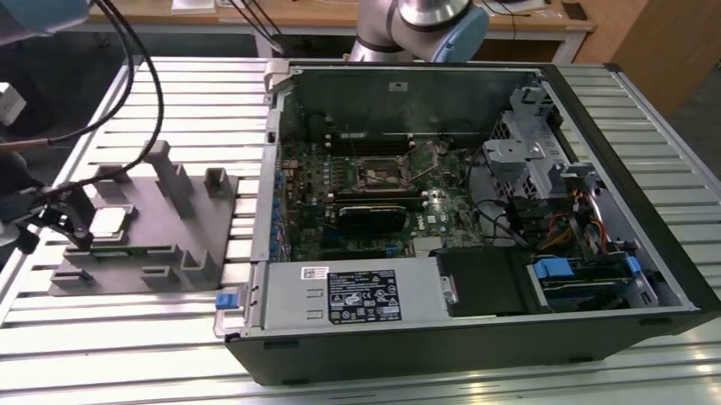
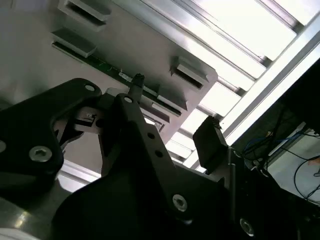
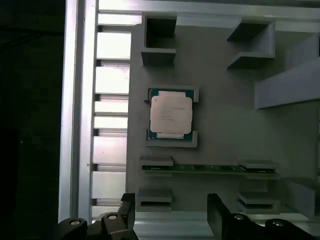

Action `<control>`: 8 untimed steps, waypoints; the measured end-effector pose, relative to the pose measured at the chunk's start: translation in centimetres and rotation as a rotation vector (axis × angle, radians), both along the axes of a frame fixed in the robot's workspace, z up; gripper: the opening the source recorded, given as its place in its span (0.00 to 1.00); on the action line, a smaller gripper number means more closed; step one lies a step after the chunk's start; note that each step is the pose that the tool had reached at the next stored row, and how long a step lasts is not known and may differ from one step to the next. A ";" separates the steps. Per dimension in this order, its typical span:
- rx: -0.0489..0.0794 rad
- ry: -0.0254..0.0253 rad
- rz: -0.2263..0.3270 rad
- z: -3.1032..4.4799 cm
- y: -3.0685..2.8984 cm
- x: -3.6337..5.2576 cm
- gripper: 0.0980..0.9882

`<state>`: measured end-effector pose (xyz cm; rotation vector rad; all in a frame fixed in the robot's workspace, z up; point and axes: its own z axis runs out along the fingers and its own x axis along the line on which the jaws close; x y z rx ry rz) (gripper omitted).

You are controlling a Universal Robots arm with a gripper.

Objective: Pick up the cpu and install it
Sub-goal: 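Pick up the cpu and move it towards the insertion slot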

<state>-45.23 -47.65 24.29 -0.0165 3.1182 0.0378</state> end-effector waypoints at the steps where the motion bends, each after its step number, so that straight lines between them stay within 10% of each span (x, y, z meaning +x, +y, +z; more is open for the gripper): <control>1: 0.000 -0.0001 0.000 0.45 0.00 0.00 0.66; 8: 0.000 -0.0002 0.000 3.63 0.00 -0.02 0.66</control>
